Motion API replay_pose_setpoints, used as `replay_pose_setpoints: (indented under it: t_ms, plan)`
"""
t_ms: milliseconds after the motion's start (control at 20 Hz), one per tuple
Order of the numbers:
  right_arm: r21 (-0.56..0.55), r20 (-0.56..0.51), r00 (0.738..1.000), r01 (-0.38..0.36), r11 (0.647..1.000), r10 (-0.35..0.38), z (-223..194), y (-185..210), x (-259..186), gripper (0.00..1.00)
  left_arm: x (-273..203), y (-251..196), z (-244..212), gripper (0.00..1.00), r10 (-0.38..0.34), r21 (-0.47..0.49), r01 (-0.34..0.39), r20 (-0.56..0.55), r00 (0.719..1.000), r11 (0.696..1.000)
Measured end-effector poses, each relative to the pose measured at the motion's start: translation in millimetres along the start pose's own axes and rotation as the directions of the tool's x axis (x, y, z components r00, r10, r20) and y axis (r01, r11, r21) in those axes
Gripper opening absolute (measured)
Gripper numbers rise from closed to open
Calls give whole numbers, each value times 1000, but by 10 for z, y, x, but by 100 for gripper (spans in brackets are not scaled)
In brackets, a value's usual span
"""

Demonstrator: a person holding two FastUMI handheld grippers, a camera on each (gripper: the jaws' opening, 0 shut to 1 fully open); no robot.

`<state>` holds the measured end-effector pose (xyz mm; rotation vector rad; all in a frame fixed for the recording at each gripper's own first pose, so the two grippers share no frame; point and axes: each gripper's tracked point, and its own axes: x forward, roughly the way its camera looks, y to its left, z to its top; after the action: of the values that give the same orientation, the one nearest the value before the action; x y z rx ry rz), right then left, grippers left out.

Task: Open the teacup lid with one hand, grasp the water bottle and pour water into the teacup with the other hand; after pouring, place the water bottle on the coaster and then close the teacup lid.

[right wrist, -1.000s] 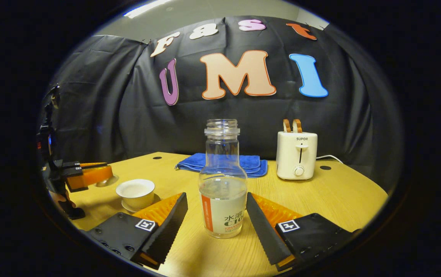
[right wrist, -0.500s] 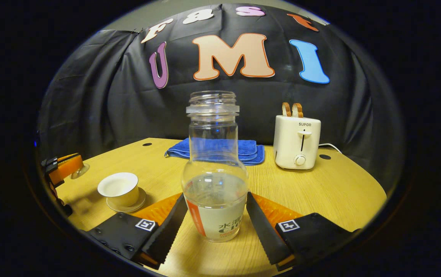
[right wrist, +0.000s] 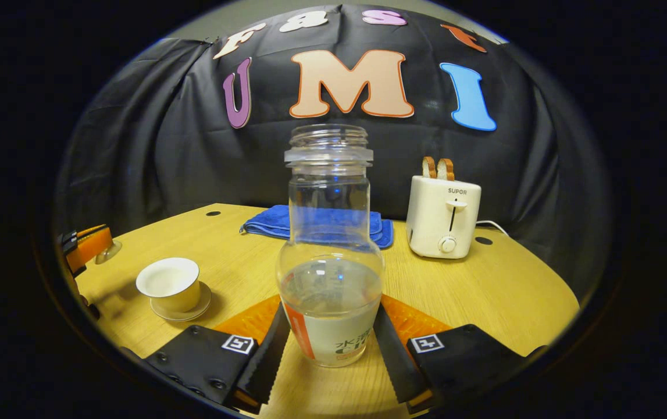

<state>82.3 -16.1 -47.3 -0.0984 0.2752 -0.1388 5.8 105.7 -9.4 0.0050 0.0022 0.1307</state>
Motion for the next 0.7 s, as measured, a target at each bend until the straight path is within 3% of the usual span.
replay_pose_setpoints:
  t_ms: [350, 500, 700]
  plan:
    - [-226, 41, 995, 93, 970, -86, 138, -38, -118, 82, 4, 11, -1, 26, 6, 0, -6, 3, 1000, 1000]
    - [-348, 87, 987, 157, 924, -135, 341, -82, -187, 81, 6, 11, 2, 26, 6, 0, -6, 3, 1000, 1000]
    - [-525, 134, 976, 218, 823, -173, 489, -43, -204, 81, 1, 12, 0, 26, 8, -1, -8, 2, 1000, 1000]
